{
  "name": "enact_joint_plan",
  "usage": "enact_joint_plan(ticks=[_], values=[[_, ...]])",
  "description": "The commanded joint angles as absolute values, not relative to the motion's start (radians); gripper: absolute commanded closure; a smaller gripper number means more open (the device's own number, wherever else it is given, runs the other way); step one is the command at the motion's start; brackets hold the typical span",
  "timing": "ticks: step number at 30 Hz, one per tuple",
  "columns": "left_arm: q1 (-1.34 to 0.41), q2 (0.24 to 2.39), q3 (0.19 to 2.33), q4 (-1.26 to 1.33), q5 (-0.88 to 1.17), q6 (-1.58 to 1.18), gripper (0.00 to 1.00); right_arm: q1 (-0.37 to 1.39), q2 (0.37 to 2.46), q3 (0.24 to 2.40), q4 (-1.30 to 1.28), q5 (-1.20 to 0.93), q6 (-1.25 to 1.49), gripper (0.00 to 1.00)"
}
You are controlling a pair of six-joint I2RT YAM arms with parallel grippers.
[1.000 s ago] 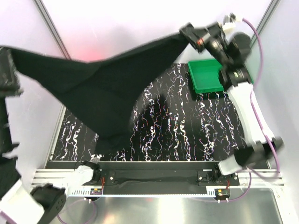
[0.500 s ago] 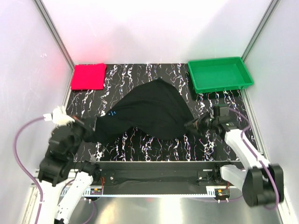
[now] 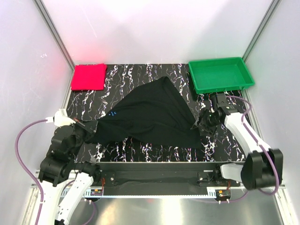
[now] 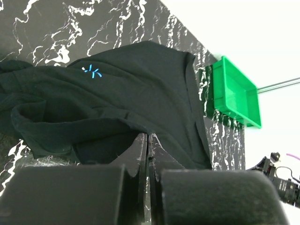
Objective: Fold and stack the t-shirts
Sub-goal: Flatten the tshirt out
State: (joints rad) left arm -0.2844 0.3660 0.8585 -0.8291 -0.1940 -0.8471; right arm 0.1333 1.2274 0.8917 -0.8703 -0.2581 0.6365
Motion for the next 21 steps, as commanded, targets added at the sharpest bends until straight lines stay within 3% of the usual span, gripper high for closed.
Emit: enact_joint_plan(ticks=[1, 8, 21], values=[[-0.285, 0.388, 0.900, -0.776, -0.193, -0.845, 1.00, 0.169, 1.301, 0.923, -1.006, -0.134, 0.479, 0.33], [-0.285, 0.399, 0.894, -0.769, -0.201, -0.851, 1.00, 0.175, 1.329, 0.778, -0.947, -0.253, 0.623, 0.35], [-0.287, 0.411, 0.905, -0.767, -0.198, -0.841, 1.00, 0.166, 1.252, 0.707, -0.848, -0.048, 0.920, 0.39]])
